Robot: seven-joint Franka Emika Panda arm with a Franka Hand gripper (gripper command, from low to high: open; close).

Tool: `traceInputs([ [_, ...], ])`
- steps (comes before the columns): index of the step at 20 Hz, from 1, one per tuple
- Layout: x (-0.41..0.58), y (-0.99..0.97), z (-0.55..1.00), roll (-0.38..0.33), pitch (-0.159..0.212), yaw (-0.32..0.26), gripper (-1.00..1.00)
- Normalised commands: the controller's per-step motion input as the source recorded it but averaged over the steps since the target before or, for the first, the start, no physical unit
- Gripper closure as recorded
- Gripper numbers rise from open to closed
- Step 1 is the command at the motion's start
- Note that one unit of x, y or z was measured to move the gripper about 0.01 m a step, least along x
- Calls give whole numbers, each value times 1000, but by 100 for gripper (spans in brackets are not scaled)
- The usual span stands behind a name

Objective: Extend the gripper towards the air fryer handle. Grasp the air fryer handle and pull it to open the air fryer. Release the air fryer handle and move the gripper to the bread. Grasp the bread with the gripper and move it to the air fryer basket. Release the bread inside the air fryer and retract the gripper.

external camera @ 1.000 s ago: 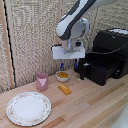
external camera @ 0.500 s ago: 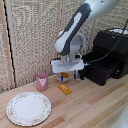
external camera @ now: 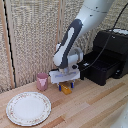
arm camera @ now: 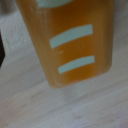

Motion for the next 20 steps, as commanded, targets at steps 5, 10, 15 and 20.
traceInputs([
  [5,161,11,0,-30,13,312,100],
  [10,15,13,-9,-18,27,127,100],
  [15,-39,-129,-103,57,0,75,100],
  [20,3,0,60,21,20,-48,100],
])
